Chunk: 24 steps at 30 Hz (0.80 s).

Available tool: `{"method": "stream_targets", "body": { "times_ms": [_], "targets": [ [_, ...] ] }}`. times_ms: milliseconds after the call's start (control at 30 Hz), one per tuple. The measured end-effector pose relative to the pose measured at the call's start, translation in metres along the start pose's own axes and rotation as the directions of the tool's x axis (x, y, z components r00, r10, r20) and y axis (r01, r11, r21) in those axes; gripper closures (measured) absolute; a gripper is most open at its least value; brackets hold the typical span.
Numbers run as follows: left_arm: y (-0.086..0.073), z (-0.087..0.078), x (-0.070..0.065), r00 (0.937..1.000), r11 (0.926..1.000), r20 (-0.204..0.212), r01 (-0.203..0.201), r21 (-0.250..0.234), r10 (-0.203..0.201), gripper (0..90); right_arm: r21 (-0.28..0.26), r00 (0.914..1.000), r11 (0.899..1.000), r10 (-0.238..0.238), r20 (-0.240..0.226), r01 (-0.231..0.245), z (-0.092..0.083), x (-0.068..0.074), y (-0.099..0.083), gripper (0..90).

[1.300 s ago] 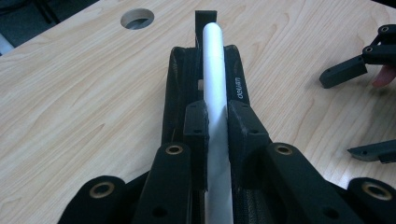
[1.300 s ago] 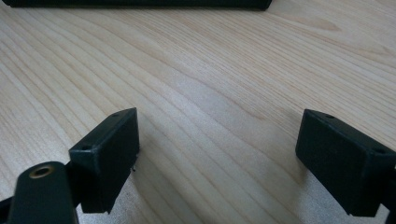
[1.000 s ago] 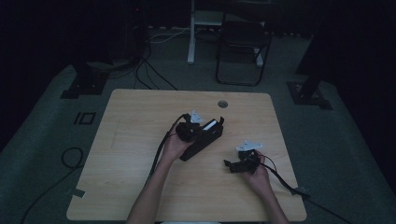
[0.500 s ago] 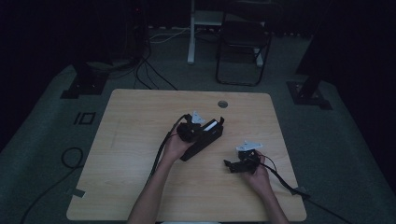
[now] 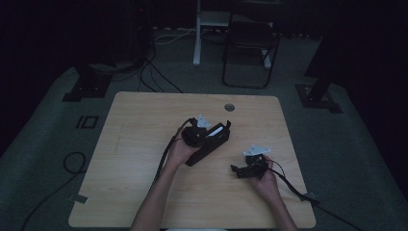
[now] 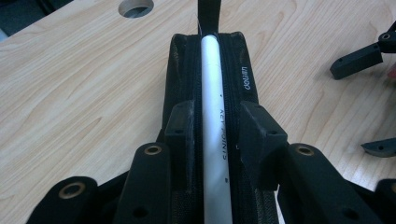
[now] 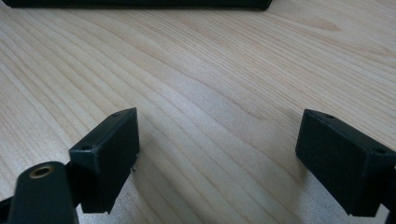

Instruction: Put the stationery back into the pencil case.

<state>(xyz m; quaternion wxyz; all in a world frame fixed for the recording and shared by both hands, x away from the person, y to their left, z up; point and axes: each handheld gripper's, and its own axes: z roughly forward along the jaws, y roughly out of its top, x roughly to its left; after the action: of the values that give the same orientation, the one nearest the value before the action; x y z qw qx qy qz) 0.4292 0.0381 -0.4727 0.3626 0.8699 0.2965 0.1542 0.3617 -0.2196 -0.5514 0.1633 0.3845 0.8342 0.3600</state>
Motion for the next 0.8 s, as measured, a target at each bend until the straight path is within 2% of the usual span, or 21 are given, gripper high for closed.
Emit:
{"method": "stream_targets", "body": {
  "times_ms": [167, 333, 500, 667, 700, 733, 767, 800],
  "targets": [
    [-0.002, -0.003, -0.001, 1.0000, 0.9999, -0.008, -0.002, -0.014, 0.002, 67.8, 0.000, 1.0000, 1.000, 0.000, 0.000, 0.000, 0.000, 0.000, 0.000, 13.0],
    [-0.004, -0.006, 0.000, 1.0000, 0.9995, -0.005, -0.002, -0.032, 0.002, 83.1, 0.000, 1.0000, 1.000, 0.000, 0.000, 0.000, 0.000, 0.000, 0.000, 13.0],
    [-0.006, -0.004, 0.000, 1.0000, 0.9999, -0.008, -0.005, -0.015, 0.005, 86.7, 0.000, 1.0000, 1.000, 0.000, 0.000, 0.000, 0.000, 0.000, 0.000, 13.0],
    [-0.005, -0.012, 0.001, 0.9998, 0.9993, -0.022, -0.004, -0.038, 0.003, 80.0, 0.000, 1.0000, 1.000, -0.001, 0.000, 0.001, 0.000, 0.000, 0.000, 13.0],
    [-0.005, -0.018, 0.000, 0.9995, 0.9989, -0.032, -0.003, -0.048, 0.002, 74.0, 0.000, 1.0000, 1.000, -0.001, 0.000, 0.001, 0.000, 0.000, 0.000, 13.0],
    [-0.005, -0.018, 0.000, 0.9995, 0.9989, -0.032, -0.003, -0.048, 0.002, 70.3, 0.000, 1.0000, 1.000, -0.001, 0.000, 0.001, 0.000, 0.000, 0.000, 13.0],
    [-0.006, -0.022, 0.000, 0.9993, 0.9986, -0.038, -0.004, -0.054, 0.002, 70.3, 0.000, 1.0000, 1.000, 0.000, -0.001, 0.000, 0.000, 0.000, 0.000, 13.0],
    [-0.006, -0.030, -0.001, 0.9988, 0.9981, -0.048, -0.006, -0.061, 0.003, 65.0, -0.002, 1.0000, 1.000, -0.003, 0.000, 0.003, 0.000, 0.000, 0.000, 13.0]
  ]
}}
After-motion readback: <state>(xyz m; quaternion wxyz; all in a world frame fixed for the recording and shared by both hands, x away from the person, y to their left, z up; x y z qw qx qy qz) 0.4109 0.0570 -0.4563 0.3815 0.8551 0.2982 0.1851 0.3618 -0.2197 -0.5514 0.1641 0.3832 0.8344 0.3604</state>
